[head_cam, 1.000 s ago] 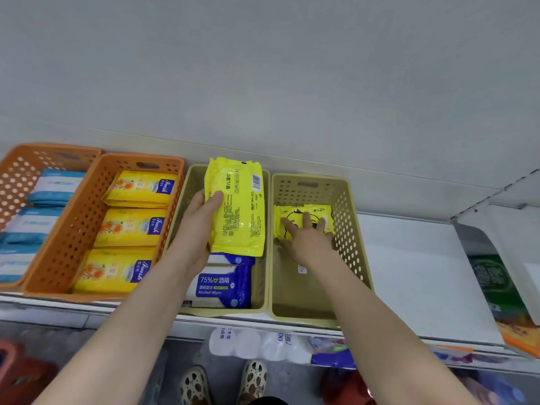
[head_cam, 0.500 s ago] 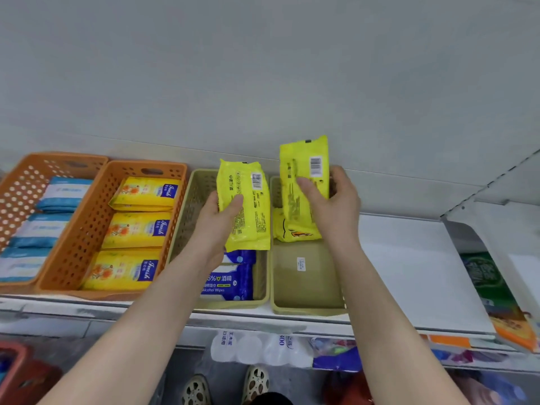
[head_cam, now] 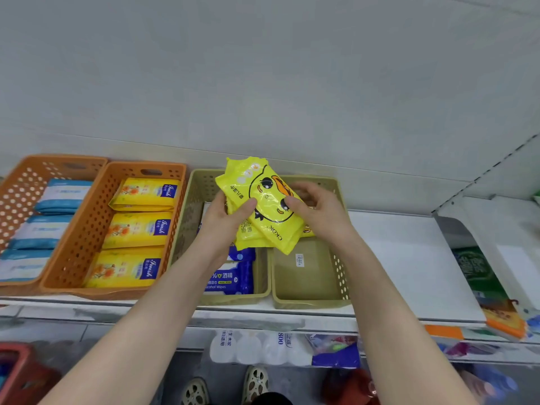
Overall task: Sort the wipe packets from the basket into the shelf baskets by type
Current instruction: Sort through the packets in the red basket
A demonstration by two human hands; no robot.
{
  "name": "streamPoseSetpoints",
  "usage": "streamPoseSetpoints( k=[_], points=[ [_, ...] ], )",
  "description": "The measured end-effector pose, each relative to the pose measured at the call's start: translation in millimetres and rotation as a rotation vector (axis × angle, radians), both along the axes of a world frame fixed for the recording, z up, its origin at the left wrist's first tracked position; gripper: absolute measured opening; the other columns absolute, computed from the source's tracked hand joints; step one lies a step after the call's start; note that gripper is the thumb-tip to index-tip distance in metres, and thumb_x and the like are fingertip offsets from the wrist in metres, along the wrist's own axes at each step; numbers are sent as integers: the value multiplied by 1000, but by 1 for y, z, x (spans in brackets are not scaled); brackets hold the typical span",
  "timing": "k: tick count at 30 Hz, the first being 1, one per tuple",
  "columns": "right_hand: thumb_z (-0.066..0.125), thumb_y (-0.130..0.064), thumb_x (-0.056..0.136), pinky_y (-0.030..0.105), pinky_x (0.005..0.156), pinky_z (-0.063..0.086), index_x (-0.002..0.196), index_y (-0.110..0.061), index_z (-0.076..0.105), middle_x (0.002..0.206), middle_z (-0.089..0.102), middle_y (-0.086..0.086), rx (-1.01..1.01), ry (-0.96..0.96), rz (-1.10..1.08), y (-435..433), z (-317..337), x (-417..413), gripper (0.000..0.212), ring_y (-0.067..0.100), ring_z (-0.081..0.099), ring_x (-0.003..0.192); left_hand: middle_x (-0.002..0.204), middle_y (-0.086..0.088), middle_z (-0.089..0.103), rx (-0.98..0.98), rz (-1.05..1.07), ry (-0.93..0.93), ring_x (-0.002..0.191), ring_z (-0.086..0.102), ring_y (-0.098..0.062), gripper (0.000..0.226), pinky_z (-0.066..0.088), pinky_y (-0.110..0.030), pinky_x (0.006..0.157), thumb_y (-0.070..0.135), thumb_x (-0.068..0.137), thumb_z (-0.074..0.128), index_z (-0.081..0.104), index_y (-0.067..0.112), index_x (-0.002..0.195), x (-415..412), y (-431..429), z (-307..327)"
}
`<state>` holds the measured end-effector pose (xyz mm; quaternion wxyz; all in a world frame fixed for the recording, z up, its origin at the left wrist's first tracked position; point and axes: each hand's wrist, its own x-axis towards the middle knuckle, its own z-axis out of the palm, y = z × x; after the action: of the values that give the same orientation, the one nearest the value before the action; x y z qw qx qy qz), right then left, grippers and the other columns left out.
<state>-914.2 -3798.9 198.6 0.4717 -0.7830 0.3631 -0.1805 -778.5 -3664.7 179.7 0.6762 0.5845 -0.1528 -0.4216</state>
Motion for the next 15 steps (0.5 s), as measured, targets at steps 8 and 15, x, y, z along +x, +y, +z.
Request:
streamPoseSetpoints(
  k=[8,15],
  points=[
    [72,-19,86,39,67,58,122,-32,50,88,73,8,183,-151,-23,-7,10,5,44,23,70,74,112,5,71,126,-116,-219,100,69,-13,33,57,-32,79,29,87,72,60,27,118,10,-4,10],
    [59,-26,85,47,82,54,127,-29,36,101,67,2,-119,65,-572,-24,-21,-21,49,32,66,90,122,-4,68,146,82,-48,106,69,-23,29,56,-50,90,20,97,60,54,22,126,26,1,8]
  ],
)
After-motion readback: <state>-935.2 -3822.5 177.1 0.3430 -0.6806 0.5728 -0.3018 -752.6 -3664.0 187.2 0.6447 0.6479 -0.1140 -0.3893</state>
